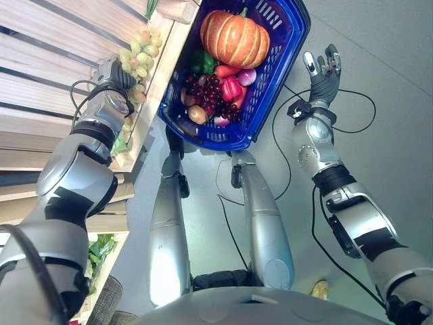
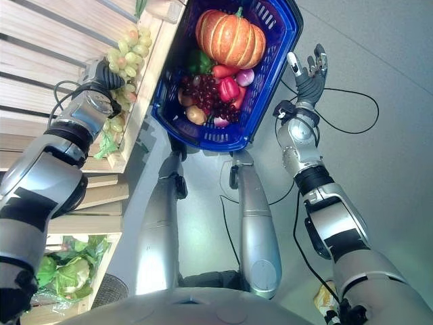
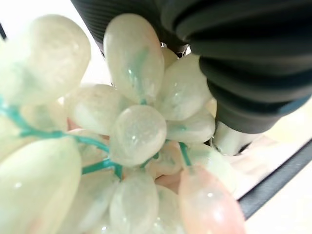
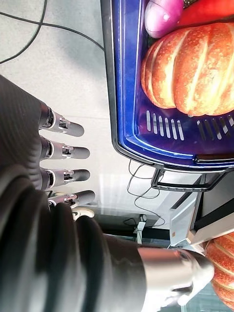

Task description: Pick up fruits and vegetables into the basket

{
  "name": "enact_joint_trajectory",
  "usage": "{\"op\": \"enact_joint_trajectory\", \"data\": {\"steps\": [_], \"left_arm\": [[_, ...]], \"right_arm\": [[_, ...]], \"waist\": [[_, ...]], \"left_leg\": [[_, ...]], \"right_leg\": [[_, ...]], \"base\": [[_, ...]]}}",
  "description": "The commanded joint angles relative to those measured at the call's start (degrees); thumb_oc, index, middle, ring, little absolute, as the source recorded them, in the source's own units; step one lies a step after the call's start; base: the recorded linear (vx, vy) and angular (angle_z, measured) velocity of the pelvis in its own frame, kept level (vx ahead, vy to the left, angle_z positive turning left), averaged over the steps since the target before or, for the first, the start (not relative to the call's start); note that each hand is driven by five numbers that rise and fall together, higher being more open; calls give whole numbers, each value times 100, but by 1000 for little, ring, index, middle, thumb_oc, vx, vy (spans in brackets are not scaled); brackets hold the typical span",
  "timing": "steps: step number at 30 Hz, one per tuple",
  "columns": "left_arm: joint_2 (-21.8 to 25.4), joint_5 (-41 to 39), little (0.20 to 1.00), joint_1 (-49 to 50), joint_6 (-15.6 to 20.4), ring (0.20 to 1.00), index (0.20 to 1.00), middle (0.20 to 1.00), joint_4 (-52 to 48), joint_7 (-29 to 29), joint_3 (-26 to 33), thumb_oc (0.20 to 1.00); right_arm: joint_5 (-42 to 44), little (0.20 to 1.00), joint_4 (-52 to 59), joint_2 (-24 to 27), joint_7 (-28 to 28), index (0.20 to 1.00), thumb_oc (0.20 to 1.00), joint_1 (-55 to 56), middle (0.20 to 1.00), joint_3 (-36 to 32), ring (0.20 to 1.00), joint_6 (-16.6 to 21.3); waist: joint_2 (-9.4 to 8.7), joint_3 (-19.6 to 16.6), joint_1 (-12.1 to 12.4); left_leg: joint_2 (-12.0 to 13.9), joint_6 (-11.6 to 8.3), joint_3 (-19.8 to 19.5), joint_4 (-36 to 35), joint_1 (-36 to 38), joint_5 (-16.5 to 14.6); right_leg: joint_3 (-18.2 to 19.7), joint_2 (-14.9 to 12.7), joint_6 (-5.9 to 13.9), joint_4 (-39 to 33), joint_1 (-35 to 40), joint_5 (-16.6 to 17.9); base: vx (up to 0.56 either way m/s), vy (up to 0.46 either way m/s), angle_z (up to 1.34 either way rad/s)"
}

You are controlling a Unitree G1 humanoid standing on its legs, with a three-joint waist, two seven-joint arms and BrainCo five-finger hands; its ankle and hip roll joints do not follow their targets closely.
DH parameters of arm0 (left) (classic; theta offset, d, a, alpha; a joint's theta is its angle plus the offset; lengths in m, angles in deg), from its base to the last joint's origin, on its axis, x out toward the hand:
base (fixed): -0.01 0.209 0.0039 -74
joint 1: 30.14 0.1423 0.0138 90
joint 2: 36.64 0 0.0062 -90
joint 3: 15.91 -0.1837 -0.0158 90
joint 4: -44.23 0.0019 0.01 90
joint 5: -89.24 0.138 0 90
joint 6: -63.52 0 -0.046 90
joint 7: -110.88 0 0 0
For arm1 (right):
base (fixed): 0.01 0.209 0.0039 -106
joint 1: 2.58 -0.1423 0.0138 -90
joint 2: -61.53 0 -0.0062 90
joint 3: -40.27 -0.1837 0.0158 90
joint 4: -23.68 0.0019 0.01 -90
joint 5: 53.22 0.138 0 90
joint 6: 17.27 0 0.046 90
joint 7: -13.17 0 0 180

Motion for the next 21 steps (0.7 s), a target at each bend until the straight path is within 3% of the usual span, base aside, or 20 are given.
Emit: {"op": "enact_joint_trajectory", "data": {"steps": [1,4,9,11,13,15,21], "left_arm": [[-407,-356,200,410,112,200,200,200,205,-295,224,200],[-439,-520,200,471,181,200,200,200,216,-278,319,200],[-421,-1327,200,670,785,200,200,200,95,-81,622,200],[-367,-2075,200,838,1364,200,200,200,-215,111,977,200],[-320,-2321,200,994,1765,200,200,200,-492,163,1229,200],[-259,-2685,200,1443,2447,200,200,200,-1263,257,1650,200],[-272,-3195,200,2422,3652,200,200,200,-3069,151,2345,200]], "right_arm": [[-65,1000,334,247,-16,1000,1000,41,1000,-46,1000,261],[-84,1000,351,217,2,1000,1000,51,1000,-45,1000,268],[-81,1000,429,195,-56,1000,1000,151,1000,-62,1000,285],[-148,1000,563,208,-128,1000,1000,282,1000,-85,1000,275],[-297,1000,712,199,-122,1000,1000,415,1000,-116,1000,291],[-674,1000,1096,182,-62,1000,1000,733,1000,-215,1000,268],[-1473,1000,1862,213,-210,1000,1000,1272,1000,-419,1000,151]], "waist": [[216,39,-49],[212,39,-41],[226,39,-5],[244,39,26],[262,39,52],[307,39,124],[414,39,287]], "left_leg": [[104,-105,-46,412,-136,-262],[95,-102,-51,401,-125,-260],[89,-100,-66,385,-95,-258],[80,-97,-87,384,-81,-255],[63,-89,-101,376,-62,-261],[23,-70,-146,372,-31,-277],[-53,-32,-233,300,91,-305]], "right_leg": [[129,55,431,-307,187,324],[125,56,426,-326,201,329],[118,61,417,-314,231,312],[116,73,406,-283,241,290],[102,71,407,-266,254,273],[76,74,406,-227,286,240],[-20,26,421,-200,406,166]], "base": [[0,0,0],[0,0,0],[0,0,0],[0,0,0],[-7,-17,-1],[-24,-40,-1],[-21,-18,4]]}}
